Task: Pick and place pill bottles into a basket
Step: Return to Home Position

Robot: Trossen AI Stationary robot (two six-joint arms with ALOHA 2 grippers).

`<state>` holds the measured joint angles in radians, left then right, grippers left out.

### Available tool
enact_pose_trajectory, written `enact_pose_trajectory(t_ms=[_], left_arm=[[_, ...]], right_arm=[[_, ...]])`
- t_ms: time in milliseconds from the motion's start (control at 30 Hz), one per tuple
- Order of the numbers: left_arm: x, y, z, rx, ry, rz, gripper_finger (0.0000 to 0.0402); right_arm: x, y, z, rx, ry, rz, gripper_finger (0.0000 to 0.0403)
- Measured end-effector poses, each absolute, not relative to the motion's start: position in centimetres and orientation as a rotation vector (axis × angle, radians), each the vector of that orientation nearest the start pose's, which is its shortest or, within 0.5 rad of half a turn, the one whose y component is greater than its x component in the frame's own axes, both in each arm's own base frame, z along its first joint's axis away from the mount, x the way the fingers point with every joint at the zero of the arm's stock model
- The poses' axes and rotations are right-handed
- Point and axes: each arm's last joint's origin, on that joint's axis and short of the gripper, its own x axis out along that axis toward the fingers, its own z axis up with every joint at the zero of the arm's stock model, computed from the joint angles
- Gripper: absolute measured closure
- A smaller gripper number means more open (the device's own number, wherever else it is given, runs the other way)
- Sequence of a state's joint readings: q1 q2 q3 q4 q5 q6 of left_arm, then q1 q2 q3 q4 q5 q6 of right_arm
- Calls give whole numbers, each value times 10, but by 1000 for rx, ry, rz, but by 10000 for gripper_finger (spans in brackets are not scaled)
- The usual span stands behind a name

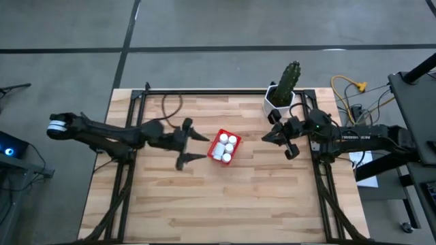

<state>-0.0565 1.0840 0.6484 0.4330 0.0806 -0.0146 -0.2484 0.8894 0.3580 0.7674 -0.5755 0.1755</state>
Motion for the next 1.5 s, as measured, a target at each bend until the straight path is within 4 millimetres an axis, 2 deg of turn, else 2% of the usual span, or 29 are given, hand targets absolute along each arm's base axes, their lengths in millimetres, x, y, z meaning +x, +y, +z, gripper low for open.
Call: enact_pose_trajectory(t_ms=[167, 433, 700, 900, 1067, 1233, 1500], left_arm=[[215, -25, 294, -11, -86, -191, 130], [178, -37, 309, 103, -228, -264, 130], [151, -31, 292, 92, -273, -243, 130], [135, -28, 296, 90, -344, -242, 130], [124, -27, 284, 116, -358, -244, 130], [104, -22, 265, 104, -510, -222, 130], [78, -17, 237, 90, -693, -205, 130]], right_arm=[[170, -21, 249, 93, -303, 368, 394], [147, -9, 248, 64, -412, 420, 394], [118, -4, 247, 64, -500, 444, 394], [103, -2, 250, 64, -471, 439, 394], [86, 1, 250, 15, -451, 416, 394], [69, 3, 249, -9, -527, 402, 394], [75, 1, 240, -29, -526, 341, 394]])
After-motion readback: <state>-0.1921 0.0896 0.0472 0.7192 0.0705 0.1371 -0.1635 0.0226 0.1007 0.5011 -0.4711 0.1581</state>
